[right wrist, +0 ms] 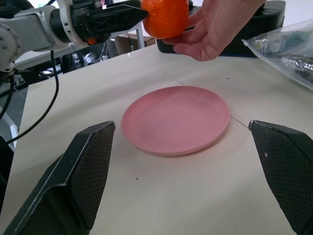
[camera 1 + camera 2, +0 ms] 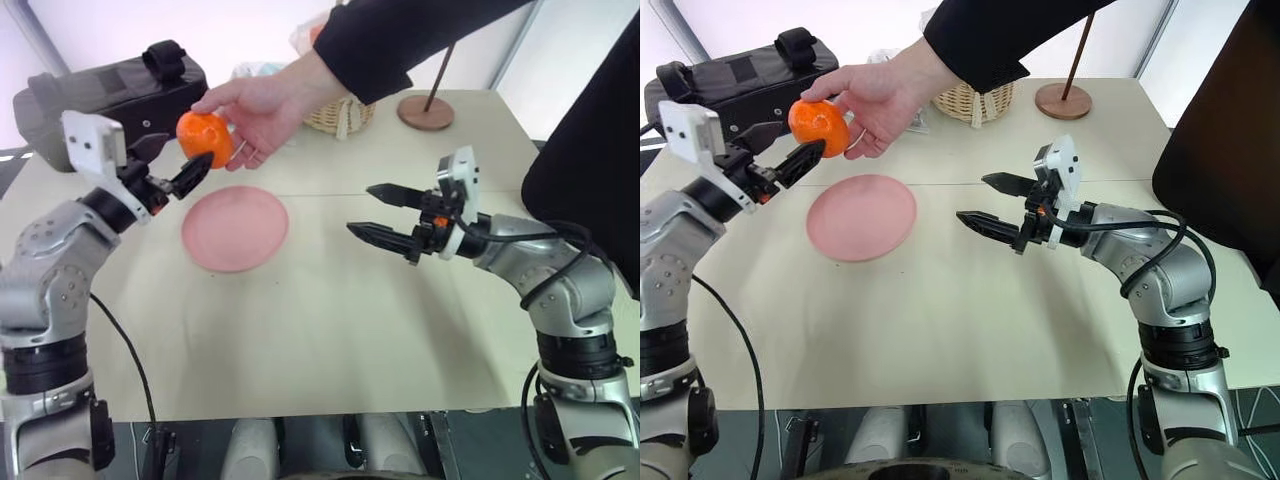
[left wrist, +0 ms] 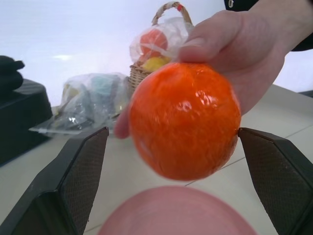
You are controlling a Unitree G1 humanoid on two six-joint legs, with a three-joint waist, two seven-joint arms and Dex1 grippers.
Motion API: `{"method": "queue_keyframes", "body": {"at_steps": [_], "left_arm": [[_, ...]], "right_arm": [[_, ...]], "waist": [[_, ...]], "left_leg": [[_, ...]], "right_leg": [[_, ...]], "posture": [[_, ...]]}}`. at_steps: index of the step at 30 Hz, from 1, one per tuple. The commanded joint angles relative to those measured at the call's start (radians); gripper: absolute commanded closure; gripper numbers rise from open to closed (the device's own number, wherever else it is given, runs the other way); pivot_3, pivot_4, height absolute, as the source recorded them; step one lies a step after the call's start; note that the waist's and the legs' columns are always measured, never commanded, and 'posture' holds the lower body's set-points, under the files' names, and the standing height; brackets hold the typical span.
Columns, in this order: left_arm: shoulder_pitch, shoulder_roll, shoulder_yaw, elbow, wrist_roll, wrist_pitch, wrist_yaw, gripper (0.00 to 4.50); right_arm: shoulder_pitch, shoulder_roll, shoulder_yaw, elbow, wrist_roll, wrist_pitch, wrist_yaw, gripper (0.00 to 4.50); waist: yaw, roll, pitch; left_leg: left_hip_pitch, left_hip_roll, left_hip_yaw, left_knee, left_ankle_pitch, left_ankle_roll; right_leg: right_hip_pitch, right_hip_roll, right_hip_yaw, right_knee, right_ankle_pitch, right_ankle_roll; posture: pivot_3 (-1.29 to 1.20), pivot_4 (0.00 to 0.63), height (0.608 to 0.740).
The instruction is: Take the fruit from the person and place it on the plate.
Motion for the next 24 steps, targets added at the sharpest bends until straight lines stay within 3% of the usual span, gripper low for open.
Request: {"method": "queue_keyframes", "body": {"at_steps": [1, 3, 8, 13, 18, 24], "left_arm": [[-0.047, -0.012, -0.018, 0.02, 0.026, -0.048, -0.011, 0.06], [-0.064, -0.026, -0.021, 0.032, 0.03, -0.06, -0.007, 0.06], [-0.072, -0.041, -0.02, 0.035, 0.04, -0.071, -0.008, 1.45], [-0.063, -0.037, -0.033, 0.052, 0.07, -0.059, 0.011, 1.47], [-0.004, -0.039, -0.142, 0.088, 0.169, -0.008, 0.032, 1.47], [0.03, -0.107, -0.197, 0.16, 0.237, -0.058, 0.039, 1.47]], "right_arm": [[-0.002, 0.006, -0.015, -0.039, 0.007, -0.016, -0.011, 0.0], [0.0, 0.007, -0.016, -0.043, 0.008, -0.015, -0.019, 0.0], [0.005, 0.007, -0.018, -0.051, 0.011, -0.012, -0.034, 0.0], [0.006, 0.007, -0.017, -0.053, 0.015, -0.01, -0.04, 0.0], [0.003, 0.011, -0.01, -0.044, 0.01, -0.014, -0.042, 0.0], [0.007, 0.014, -0.007, -0.047, 0.008, -0.012, -0.048, 0.0]], "waist": [[0.0, 0.0, 0.0], [-0.001, 0.0, 0.0], [-0.002, 0.0, 0.0], [-0.001, 0.0, 0.0], [-0.001, 0.0, 0.0], [0.0, 0.0, 0.0]], "left_leg": [[0.0, 0.0, 0.0, 0.0, 0.0, 0.0], [0.0, 0.0, 0.0, 0.0, 0.0, 0.0], [0.0, 0.0, 0.0, 0.0, 0.0, 0.0], [0.0, 0.0, 0.0, 0.0, 0.0, 0.0], [0.0, 0.0, 0.0, 0.0, 0.0, 0.0], [0.0, 0.0, 0.0, 0.0, 0.0, 0.0]], "right_leg": [[0.0, 0.0, 0.0, 0.0, 0.0, 0.0], [0.0, 0.0, 0.0, 0.0, 0.0, 0.0], [0.0, 0.0, 0.0, 0.0, 0.0, 0.0], [0.0, 0.0, 0.0, 0.0, 0.0, 0.0], [0.0, 0.0, 0.0, 0.0, 0.0, 0.0], [0.0, 0.0, 0.0, 0.0, 0.0, 0.0]], "posture": [[0.0, 0.15, 0.74], [0.0, 0.15, 0.74], [0.0, 0.15, 0.74], [0.0, 0.15, 0.74], [0.0, 0.15, 0.74], [0.0, 0.15, 0.74]]}}
